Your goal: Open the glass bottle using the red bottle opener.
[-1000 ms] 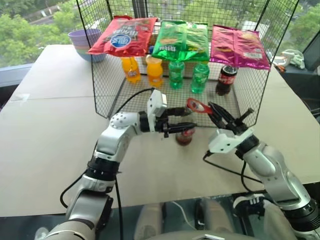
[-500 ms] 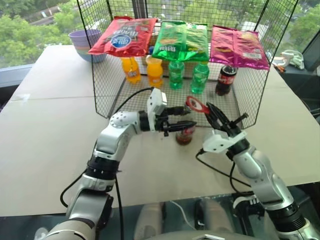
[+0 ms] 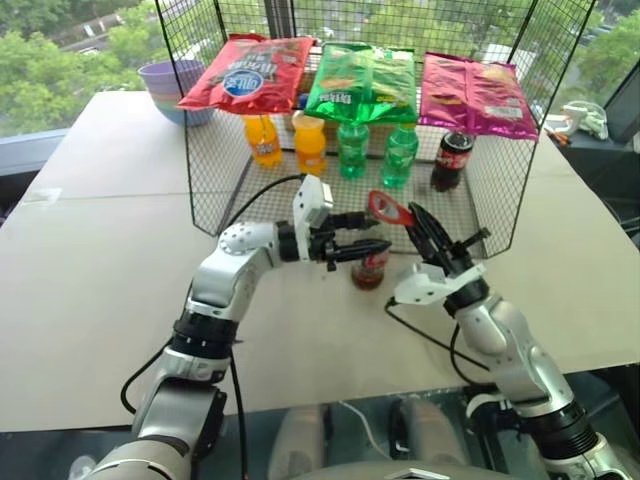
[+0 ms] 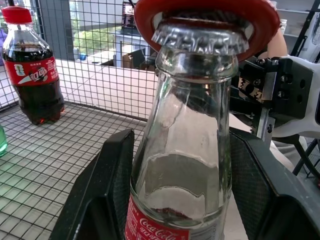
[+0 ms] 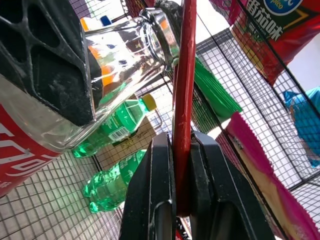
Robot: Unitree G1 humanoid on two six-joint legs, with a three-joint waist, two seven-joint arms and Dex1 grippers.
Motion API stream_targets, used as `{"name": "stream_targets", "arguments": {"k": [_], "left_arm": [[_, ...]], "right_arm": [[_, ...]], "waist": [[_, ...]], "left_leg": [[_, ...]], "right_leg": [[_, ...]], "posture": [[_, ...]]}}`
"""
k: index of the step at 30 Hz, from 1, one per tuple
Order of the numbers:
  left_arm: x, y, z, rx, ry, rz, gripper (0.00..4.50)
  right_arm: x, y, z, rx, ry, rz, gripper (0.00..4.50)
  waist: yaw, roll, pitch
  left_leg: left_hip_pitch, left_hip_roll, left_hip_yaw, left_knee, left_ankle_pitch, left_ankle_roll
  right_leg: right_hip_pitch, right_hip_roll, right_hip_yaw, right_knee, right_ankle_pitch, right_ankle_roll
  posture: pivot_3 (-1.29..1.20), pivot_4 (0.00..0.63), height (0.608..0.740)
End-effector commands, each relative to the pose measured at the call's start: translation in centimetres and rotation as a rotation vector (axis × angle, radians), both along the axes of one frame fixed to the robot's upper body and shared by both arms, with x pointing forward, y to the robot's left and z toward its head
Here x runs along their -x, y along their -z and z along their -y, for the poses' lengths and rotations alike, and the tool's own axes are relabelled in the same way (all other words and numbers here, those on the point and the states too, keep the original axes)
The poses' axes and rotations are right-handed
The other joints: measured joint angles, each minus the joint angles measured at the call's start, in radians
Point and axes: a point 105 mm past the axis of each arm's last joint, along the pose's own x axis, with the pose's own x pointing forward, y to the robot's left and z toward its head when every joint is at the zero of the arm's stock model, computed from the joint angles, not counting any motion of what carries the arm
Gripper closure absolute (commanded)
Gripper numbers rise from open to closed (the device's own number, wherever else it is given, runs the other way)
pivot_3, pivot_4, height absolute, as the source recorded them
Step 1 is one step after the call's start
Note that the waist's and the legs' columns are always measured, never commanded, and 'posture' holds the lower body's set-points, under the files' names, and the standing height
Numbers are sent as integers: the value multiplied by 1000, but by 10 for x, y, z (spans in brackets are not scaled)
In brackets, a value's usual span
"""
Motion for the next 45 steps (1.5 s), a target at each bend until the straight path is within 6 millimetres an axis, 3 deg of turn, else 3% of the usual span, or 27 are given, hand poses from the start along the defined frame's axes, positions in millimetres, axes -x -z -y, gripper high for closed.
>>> {"name": "stream_targets", "arguments": {"k": [1, 7, 13, 24, 34, 38, 41, 45], "left_arm": [[2, -20, 10, 20, 20, 97, 2354], [1, -14, 10, 10, 21, 91, 2354], [2, -8, 10, -8, 36, 89, 2354], [2, -6, 10, -7, 41, 92, 2354], [3, -6, 10, 3, 39, 97, 2354], [3, -6, 9, 2, 37, 96, 2354], [3, -7, 8, 5, 34, 98, 2354], [3, -8, 7, 9, 26, 100, 2354]], "right_arm": [[-1, 40, -4, 196, -7, -128, 4500], [0, 25, 18, 330, 14, -128, 4500], [4, 9, 23, 398, -6, -126, 4500], [-1, -24, 24, 442, -19, -64, 4500], [0, -63, 12, 326, -33, 16, 4500], [0, -77, 20, 225, -2, 1, 4500], [8, -85, 41, -62, 0, -175, 4500], [21, -76, 63, -357, 21, -400, 4500]], "waist": [[0, 0, 0], [2, 1, -1], [3, 1, -1], [1, 1, -1], [1, 2, 0], [1, 2, 0], [2, 2, 0], [1, 2, 0]], "left_leg": [[0, 0, 0, 0, 0, 0], [2, -1, -2, 0, 0, 0], [3, -3, -4, 0, 0, 0], [4, -3, -9, 0, 0, 0], [0, -3, -9, 0, 0, 0], [-2, -3, -9, 0, 0, 0], [-3, -3, -9, -1, 0, 0], [-3, -3, -9, -1, 0, 0]], "right_leg": [[0, 0, 0, 0, 0, 0], [3, 0, 0, 0, 0, 0], [6, -1, 0, -1, -1, 1], [8, 0, -1, -2, -1, 1], [5, 0, -1, -3, -1, 0], [4, 0, -3, -4, 0, -1], [3, 1, -4, -4, 1, -2], [3, 0, -5, -4, 1, -3]], "posture": [[0, 150, 740], [0, 150, 740], [0, 150, 740], [0, 150, 740], [0, 150, 740], [0, 150, 740], [0, 150, 740], [0, 150, 740]]}}
